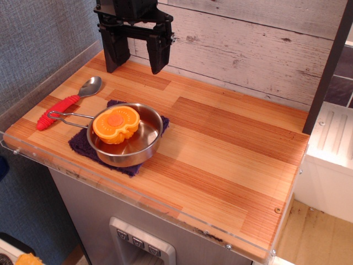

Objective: Move the orange from the bowl place behind pan

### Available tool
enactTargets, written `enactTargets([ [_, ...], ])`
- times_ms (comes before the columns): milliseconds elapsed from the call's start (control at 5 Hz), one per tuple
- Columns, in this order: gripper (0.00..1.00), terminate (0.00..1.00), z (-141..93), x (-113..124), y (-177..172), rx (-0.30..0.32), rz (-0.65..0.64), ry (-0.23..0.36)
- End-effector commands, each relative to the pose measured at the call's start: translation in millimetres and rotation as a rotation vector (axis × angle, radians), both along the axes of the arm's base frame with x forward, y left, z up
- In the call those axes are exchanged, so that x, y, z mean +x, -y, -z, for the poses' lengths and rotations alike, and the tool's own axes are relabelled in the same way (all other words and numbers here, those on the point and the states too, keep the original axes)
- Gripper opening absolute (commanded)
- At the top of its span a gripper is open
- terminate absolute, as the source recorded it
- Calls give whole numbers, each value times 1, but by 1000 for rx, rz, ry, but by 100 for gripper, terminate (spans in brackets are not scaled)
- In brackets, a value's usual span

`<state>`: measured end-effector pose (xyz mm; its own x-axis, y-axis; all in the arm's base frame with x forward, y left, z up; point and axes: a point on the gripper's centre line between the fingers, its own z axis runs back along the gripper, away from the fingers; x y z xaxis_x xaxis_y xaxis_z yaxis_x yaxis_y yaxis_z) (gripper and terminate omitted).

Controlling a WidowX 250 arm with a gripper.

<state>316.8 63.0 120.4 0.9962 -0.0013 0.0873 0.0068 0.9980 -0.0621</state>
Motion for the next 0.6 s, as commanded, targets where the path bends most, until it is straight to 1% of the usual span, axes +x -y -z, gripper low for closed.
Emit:
enactTargets([
  [0, 100, 0, 0, 0, 0, 0, 0, 0],
  [200, 100, 0, 13, -16, -5, 36, 5, -6],
  [400, 100, 0, 22, -25, -9, 58, -7, -27],
])
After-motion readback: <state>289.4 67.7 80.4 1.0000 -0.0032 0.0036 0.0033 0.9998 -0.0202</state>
